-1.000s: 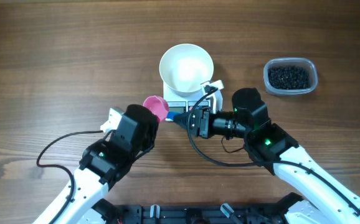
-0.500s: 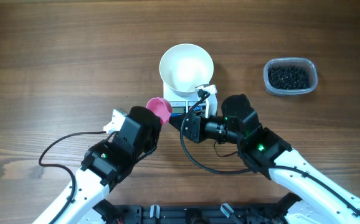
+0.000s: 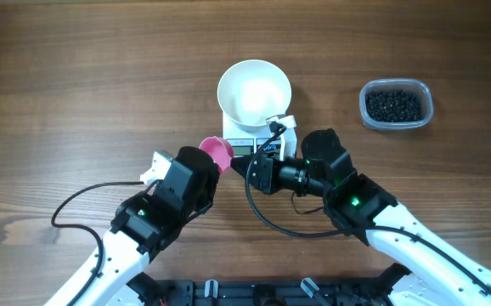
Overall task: Scoop item into bowl and weigh 150g on scale
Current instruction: 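Close the right gripper on the blue handle while the left holds the scoop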
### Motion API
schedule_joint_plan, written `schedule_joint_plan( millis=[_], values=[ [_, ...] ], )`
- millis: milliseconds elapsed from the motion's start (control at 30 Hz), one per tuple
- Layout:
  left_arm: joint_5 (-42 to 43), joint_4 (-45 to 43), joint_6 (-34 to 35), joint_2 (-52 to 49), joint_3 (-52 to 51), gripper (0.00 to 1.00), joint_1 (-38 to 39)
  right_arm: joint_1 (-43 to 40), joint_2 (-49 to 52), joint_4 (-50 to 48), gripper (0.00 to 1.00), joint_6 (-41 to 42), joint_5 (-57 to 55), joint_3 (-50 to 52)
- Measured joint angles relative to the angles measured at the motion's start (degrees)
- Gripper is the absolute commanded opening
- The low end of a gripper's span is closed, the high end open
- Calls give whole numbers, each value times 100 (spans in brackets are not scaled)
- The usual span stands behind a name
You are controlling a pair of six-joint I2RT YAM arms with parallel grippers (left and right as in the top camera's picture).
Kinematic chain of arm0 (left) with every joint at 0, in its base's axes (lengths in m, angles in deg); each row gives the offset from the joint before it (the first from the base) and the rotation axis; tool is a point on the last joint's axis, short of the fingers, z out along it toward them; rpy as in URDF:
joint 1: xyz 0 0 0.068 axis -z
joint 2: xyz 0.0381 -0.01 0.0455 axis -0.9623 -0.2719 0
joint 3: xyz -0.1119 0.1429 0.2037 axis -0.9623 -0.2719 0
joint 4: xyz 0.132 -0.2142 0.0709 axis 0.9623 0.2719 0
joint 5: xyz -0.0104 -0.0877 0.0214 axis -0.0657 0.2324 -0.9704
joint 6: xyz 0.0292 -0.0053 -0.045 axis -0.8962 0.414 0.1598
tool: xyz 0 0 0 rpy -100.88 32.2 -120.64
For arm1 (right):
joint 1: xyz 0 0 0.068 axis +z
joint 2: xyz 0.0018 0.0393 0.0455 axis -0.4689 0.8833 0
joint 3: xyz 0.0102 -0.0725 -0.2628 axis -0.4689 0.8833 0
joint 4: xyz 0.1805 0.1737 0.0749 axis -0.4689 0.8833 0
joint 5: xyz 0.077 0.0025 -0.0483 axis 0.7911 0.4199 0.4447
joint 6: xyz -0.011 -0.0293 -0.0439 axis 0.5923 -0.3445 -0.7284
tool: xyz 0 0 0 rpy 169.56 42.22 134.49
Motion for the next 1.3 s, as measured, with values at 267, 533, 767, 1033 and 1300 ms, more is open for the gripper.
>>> schedule_joint_plan(
  millis=[267,533,767,1033,1300],
  values=[
    [17,15,-42,0,0,4,0,-2,0,68,18,0,2,0],
    [13,-48,-407,0,0,4,0,-2,0,138,15,0,4,0],
    [17,-46,-448,0,0,4,0,-2,0,208,11,0,0,0],
    [17,-39,-474,0,0,4,0,-2,0,282,7,0,2,0],
    [17,-31,-490,0,0,4,0,-2,0,286,4,0,4,0]
  ],
)
